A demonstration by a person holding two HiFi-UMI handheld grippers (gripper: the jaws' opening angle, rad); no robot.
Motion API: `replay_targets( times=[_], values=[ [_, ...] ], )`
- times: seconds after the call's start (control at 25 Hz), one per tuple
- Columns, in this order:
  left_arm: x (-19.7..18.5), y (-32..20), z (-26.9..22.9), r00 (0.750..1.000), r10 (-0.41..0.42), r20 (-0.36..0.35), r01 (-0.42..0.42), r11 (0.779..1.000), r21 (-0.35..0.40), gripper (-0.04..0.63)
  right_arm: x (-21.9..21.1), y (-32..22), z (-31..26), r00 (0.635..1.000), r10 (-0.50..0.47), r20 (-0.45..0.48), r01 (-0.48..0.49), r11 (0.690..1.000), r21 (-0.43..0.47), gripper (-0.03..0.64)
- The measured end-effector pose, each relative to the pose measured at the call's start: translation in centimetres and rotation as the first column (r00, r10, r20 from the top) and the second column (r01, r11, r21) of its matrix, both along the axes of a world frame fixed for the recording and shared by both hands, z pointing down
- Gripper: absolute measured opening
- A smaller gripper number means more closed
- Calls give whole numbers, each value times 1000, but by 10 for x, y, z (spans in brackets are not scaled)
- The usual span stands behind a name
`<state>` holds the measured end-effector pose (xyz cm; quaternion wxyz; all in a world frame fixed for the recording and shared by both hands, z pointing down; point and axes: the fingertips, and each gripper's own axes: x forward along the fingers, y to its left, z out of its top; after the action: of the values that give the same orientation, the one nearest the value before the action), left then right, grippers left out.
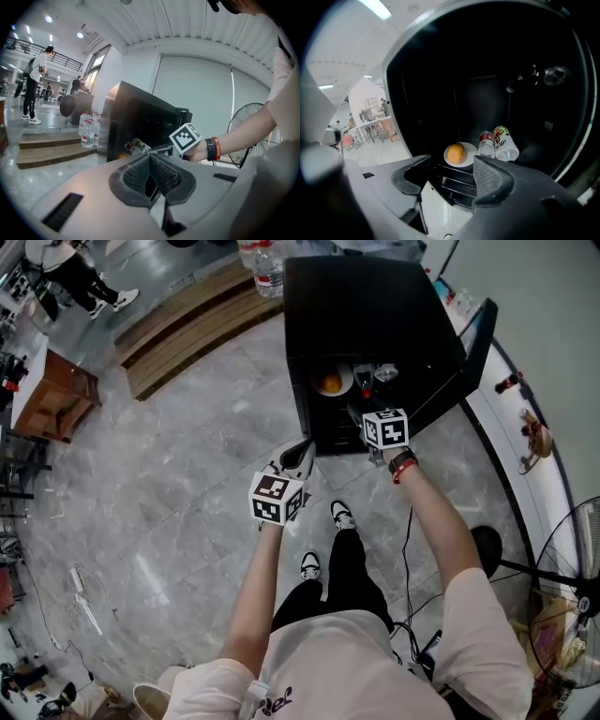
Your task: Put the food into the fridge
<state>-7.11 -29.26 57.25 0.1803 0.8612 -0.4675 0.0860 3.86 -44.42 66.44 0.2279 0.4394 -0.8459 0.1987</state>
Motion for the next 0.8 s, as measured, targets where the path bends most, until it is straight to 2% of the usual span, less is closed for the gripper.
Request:
replay_targets(
  times=[0.8],
  values=[
    [6, 47, -77, 999, 25, 39, -26, 999, 33, 19, 57, 111, -105, 996, 68, 60, -71, 996, 50, 215]
  ],
)
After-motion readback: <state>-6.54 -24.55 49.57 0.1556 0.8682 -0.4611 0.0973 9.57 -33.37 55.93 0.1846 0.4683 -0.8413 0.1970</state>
